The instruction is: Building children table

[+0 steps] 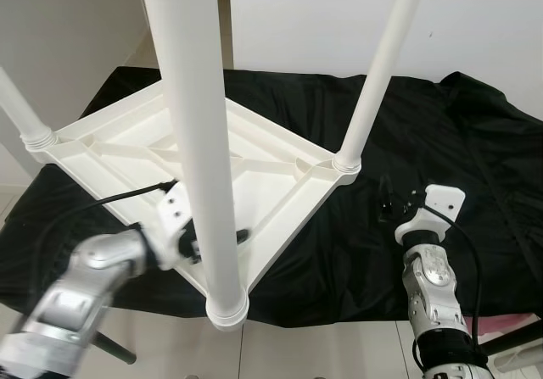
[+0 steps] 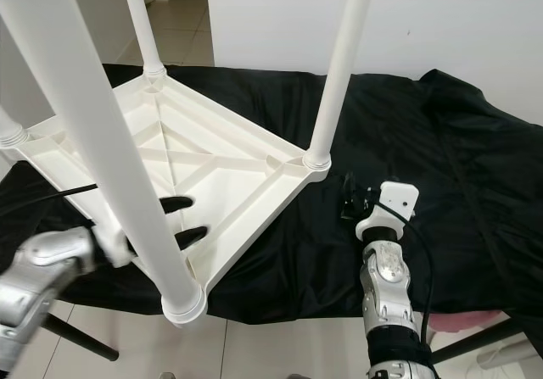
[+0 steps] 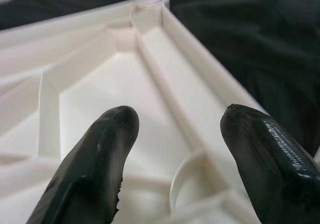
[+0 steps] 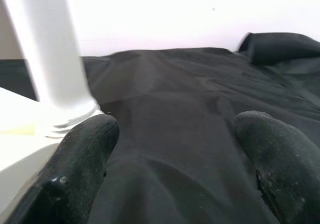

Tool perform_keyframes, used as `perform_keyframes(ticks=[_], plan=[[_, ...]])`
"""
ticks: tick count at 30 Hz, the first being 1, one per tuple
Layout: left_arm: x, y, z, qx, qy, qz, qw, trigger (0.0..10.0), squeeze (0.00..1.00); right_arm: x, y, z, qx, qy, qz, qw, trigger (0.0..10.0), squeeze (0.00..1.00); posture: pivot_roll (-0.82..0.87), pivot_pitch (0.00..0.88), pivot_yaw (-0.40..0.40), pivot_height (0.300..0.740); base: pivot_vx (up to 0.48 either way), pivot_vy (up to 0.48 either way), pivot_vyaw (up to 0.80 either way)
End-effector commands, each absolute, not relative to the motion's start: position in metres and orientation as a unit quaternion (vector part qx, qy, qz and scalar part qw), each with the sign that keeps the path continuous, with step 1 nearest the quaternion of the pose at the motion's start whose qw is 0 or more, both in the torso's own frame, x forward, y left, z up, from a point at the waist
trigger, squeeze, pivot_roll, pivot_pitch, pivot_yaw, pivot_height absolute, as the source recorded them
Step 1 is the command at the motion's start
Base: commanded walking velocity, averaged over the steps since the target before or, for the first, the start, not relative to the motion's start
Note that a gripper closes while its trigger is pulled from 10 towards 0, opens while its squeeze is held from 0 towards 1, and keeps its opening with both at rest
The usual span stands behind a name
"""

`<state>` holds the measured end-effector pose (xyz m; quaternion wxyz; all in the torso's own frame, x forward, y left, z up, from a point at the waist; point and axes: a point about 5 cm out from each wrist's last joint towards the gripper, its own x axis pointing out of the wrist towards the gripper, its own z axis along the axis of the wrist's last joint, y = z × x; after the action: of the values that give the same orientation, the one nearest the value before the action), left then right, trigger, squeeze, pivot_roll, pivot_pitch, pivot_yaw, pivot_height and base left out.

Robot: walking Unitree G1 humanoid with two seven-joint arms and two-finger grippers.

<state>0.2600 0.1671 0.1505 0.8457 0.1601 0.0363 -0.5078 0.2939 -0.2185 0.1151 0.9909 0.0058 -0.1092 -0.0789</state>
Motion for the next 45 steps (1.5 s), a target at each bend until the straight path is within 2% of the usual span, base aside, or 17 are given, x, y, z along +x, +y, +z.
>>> perform_keyframes(ticks=[1, 3, 5, 7, 17, 31, 35, 41, 45], plan=[[0.26, 0.169, 0.148, 0.181, 0.044, -0.524, 0.831, 10.0, 0.0, 0.293, -0.219, 0.114, 0.013, -0.106, -0.081, 0.991, 10.0, 0.0, -0.01, 0.018, 0.0, 0.74, 0.0, 0.0, 0.0], [0.267, 0.184, 0.142, 0.223, 0.068, -0.51, 0.828, 10.0, 0.0, 0.293, -0.218, 0.115, 0.013, -0.106, -0.079, 0.991, 10.0, 0.0, -0.01, 0.015, -0.003, 0.74, 0.0, 0.0, 0.0], [0.267, 0.184, 0.142, 0.223, 0.068, -0.51, 0.828, 10.0, 0.0, 0.293, -0.218, 0.115, 0.013, -0.106, -0.079, 0.991, 10.0, 0.0, -0.01, 0.015, -0.003, 0.74, 0.0, 0.0, 0.0], [0.274, 0.197, 0.139, 0.258, 0.088, -0.495, 0.825, 10.0, 0.0, 0.295, -0.218, 0.118, 0.013, -0.107, -0.075, 0.991, 10.0, 0.0, -0.01, 0.01, -0.007, 0.74, 0.0, 0.0, 0.0], [0.289, 0.214, 0.135, 0.308, 0.106, -0.481, 0.814, 10.0, 0.0, 0.296, -0.22, 0.124, 0.007, -0.104, -0.067, 0.992, 10.0, 0.0, -0.02, 0.009, -0.013, 0.74, 0.0, 0.0, 0.0], [0.297, 0.21, 0.128, 0.333, 0.129, -0.519, 0.777, 10.0, 0.0, 0.299, -0.222, 0.126, 0.003, -0.102, -0.066, 0.993, 10.0, 0.0, -0.02, 0.006, -0.009, 0.74, 0.0, 0.0, 0.0], [0.299, 0.213, 0.126, 0.339, 0.15, -0.544, 0.752, 10.0, 0.0, 0.298, -0.223, 0.126, 0.002, -0.102, -0.07, 0.992, 10.0, 0.0, -0.03, 0.001, 0.008, 0.74, 0.0, 0.0, 0.0], [0.298, 0.216, 0.133, 0.329, 0.147, -0.566, 0.742, 10.0, 0.0, 0.296, -0.225, 0.124, 0.002, -0.1, -0.077, 0.992, 10.0, 0.0, -0.03, 0.002, 0.012, 0.74, 0.0, 0.0, 0.0], [0.294, 0.215, 0.144, 0.289, 0.132, -0.587, 0.745, 10.0, 0.0, 0.296, -0.225, 0.122, 0.005, -0.097, -0.08, 0.992, 10.0, 0.0, -0.02, 0.001, 0.013, 0.74, 0.0, 0.0, 0.0]])
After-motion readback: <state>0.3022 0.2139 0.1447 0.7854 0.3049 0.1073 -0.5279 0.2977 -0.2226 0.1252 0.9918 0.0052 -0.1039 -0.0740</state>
